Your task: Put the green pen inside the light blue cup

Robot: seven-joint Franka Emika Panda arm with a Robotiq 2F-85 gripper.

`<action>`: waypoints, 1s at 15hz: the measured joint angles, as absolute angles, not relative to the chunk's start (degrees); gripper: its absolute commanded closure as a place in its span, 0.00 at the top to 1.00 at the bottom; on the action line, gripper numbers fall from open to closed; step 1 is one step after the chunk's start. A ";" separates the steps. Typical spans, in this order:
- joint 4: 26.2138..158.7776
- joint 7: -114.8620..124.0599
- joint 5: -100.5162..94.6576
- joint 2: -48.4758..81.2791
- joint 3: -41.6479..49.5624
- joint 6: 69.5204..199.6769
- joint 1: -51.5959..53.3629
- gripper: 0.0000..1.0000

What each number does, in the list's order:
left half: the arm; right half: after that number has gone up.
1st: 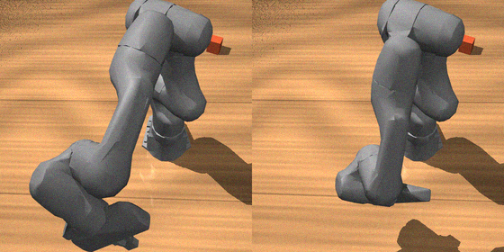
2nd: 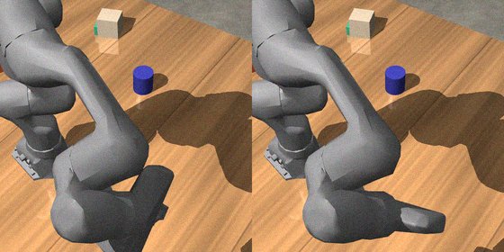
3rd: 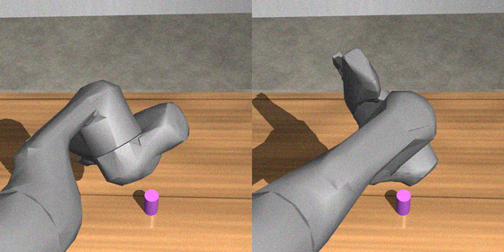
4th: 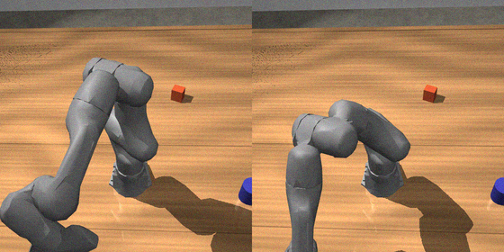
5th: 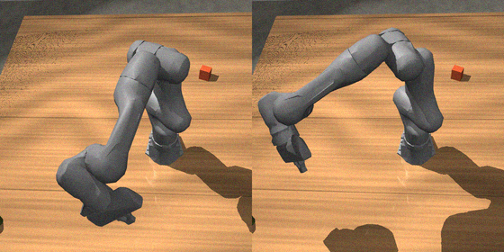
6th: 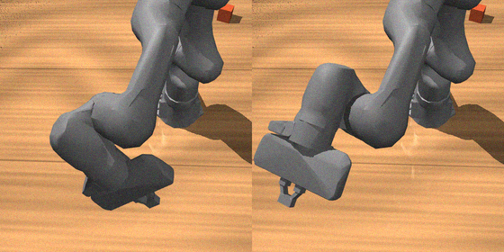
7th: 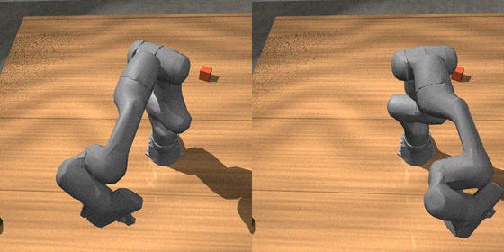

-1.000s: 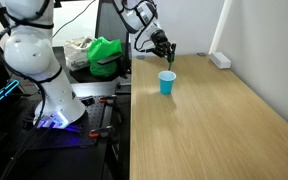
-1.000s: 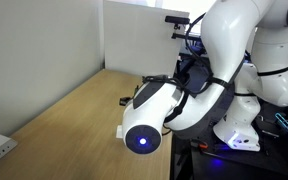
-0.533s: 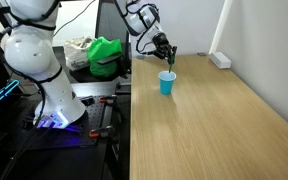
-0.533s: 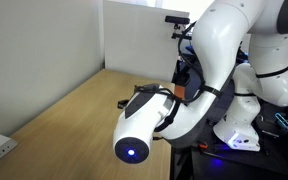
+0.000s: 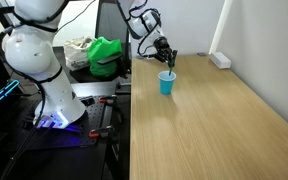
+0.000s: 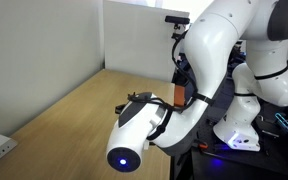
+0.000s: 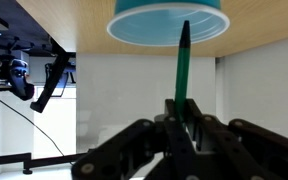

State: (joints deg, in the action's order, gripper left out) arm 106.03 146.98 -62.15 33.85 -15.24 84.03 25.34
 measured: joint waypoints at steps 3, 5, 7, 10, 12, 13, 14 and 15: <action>105.04 146.98 -61.90 35.24 -15.09 83.96 25.34 0.04; 104.61 146.96 -61.63 35.94 -15.08 83.95 25.34 0.04; 104.36 146.77 -61.34 36.55 -15.08 83.95 25.34 0.04; 104.05 146.72 -60.72 37.33 -15.06 83.94 25.35 0.04; 103.99 146.72 -60.30 37.57 -15.02 83.94 25.34 0.04; 103.96 146.71 -60.11 37.63 -15.00 83.94 25.34 0.04; 103.92 146.70 -59.88 37.70 -14.97 83.94 25.34 0.04; 103.86 146.70 -59.66 37.78 -14.95 83.94 25.34 0.04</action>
